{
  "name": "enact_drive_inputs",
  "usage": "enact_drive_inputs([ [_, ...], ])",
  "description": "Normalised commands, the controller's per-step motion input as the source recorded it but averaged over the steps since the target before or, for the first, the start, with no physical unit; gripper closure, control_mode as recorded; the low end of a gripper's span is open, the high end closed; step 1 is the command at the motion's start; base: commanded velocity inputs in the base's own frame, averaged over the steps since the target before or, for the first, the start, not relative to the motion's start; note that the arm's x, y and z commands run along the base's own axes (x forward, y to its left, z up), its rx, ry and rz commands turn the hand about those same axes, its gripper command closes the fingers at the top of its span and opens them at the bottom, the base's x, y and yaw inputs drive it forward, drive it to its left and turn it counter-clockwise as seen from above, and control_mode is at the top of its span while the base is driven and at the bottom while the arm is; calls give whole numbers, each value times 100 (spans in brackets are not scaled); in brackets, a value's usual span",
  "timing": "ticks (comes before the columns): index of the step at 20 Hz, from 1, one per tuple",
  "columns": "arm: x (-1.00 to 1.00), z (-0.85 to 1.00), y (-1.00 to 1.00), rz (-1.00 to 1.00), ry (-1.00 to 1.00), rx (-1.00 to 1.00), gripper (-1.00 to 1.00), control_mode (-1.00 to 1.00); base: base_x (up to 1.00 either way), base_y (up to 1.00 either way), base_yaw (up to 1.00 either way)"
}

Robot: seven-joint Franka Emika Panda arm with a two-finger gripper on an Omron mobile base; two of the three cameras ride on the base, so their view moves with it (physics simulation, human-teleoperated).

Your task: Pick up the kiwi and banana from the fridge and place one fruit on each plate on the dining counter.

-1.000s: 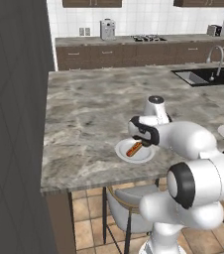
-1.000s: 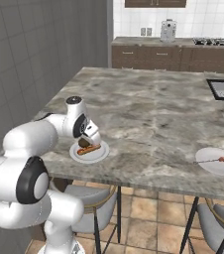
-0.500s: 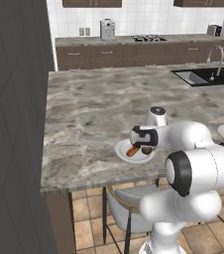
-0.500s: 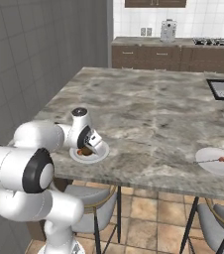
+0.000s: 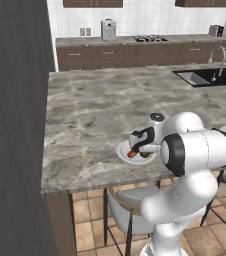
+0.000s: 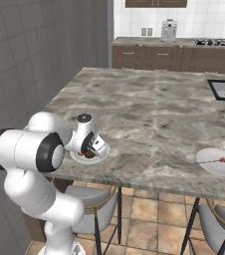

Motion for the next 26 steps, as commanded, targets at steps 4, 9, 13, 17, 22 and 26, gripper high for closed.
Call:
enact_drive_inputs([
  [4,0,3,0,-1,0,0,-100,-100,0,0,0],
  [9,-5,31,-9,-1,-3,0,-100,-100,0,0,0],
  [13,-36,72,-34,0,-11,0,-100,-100,0,0,0],
  [17,-84,77,-17,1,-20,0,-100,-100,0,0,0],
  [22,-100,70,2,7,-17,-11,-100,-100,0,0,0],
  [26,-100,57,17,14,-3,-17,-100,-100,0,0,0],
])
